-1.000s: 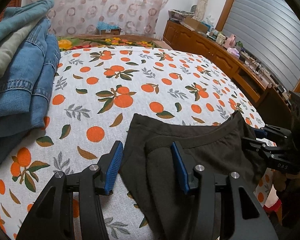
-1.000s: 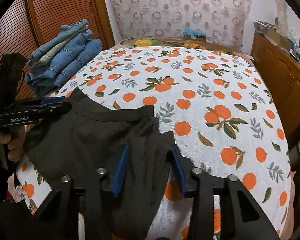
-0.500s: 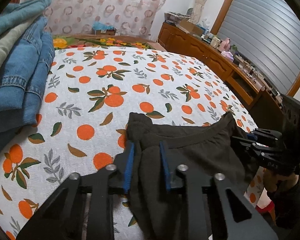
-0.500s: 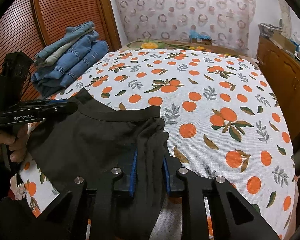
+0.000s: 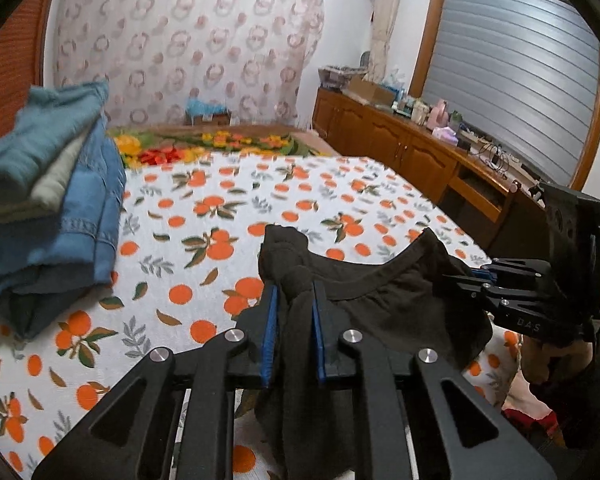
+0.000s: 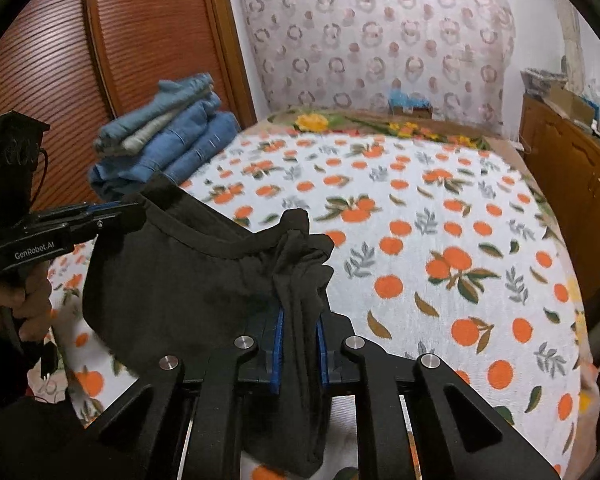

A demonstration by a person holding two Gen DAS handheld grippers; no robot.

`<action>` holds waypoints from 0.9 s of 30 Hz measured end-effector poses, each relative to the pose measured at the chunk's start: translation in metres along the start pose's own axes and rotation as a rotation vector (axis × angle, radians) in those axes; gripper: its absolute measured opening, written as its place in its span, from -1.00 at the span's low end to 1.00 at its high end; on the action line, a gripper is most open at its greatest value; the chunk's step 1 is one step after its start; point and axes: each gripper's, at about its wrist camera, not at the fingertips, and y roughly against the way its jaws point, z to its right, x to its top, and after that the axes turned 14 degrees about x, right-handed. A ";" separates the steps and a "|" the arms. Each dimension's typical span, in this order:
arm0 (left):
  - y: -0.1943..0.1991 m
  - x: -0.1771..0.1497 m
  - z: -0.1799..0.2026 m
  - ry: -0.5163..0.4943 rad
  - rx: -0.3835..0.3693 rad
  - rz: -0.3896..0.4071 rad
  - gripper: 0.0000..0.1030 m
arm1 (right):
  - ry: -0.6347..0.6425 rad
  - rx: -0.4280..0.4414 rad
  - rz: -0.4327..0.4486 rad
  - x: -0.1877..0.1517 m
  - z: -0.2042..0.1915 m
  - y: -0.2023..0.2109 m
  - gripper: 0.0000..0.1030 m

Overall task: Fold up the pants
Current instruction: 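Close the left gripper on the folded shorts while the right gripper grasps beside it, then lift the folded shorts with both grippers toward the jeans stack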

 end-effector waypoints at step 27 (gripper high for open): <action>0.066 0.041 -0.008 0.020 0.034 0.211 -0.68 | 0.210 -0.001 0.162 0.031 -0.057 0.059 -0.76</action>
